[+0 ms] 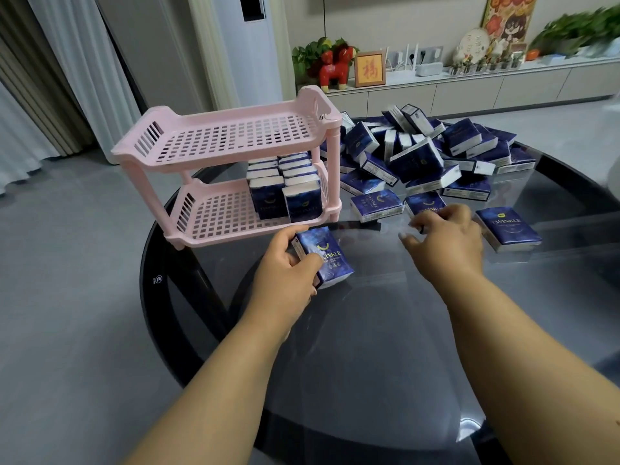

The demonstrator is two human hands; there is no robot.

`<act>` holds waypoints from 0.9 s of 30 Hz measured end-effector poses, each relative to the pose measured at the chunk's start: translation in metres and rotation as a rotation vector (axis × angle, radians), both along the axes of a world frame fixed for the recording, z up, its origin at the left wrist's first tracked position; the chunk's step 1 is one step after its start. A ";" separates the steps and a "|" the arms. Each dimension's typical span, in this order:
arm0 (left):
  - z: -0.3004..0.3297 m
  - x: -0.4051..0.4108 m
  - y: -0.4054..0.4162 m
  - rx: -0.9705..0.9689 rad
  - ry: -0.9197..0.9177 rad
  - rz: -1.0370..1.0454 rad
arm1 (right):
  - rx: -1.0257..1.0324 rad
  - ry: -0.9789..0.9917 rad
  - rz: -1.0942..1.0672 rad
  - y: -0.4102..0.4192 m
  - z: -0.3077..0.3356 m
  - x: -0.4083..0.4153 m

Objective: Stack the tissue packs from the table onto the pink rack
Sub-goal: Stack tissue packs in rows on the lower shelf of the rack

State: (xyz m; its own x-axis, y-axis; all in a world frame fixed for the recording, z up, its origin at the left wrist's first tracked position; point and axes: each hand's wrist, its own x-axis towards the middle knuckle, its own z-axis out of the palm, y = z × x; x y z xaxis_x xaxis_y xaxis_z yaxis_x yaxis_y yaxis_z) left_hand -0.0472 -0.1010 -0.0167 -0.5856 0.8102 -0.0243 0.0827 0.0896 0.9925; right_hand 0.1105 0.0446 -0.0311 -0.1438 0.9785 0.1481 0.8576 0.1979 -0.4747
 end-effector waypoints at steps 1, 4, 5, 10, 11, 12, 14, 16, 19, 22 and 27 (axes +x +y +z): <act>0.001 0.000 0.000 0.005 -0.010 0.007 | 0.013 0.017 -0.005 -0.001 0.000 -0.001; 0.003 -0.001 0.001 0.005 -0.024 0.018 | 0.081 0.031 -0.026 -0.005 0.001 -0.003; 0.003 -0.001 0.001 0.000 -0.023 0.023 | 0.109 0.047 -0.030 -0.006 0.002 -0.004; 0.001 -0.004 0.006 -0.003 -0.005 0.061 | 0.173 0.333 0.011 -0.020 0.008 -0.008; 0.000 -0.005 0.007 -0.004 0.000 0.064 | 0.155 0.399 0.046 -0.023 0.009 -0.008; 0.000 -0.005 0.008 -0.006 0.005 0.064 | 0.135 0.431 0.084 -0.025 0.009 -0.009; -0.001 -0.006 0.009 -0.009 0.005 0.060 | 0.083 0.425 0.133 -0.027 0.008 -0.011; -0.002 -0.006 0.010 -0.012 0.002 0.051 | 0.017 0.424 0.141 -0.025 0.006 -0.011; -0.003 -0.006 0.010 -0.008 -0.012 0.048 | -0.079 0.511 0.126 -0.020 0.004 -0.008; -0.003 -0.007 0.009 -0.001 -0.032 0.044 | -0.134 0.746 0.140 -0.022 0.007 -0.004; 0.000 -0.006 0.010 0.028 -0.097 -0.018 | -0.281 0.958 0.448 -0.043 0.015 -0.009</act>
State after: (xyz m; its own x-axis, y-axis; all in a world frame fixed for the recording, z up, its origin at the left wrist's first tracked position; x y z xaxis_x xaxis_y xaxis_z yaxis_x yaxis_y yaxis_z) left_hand -0.0528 -0.0905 -0.0170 -0.5670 0.8218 -0.0572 -0.0125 0.0609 0.9981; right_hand 0.1011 0.0017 -0.0163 -0.4393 0.8824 0.1685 -0.0148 0.1804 -0.9835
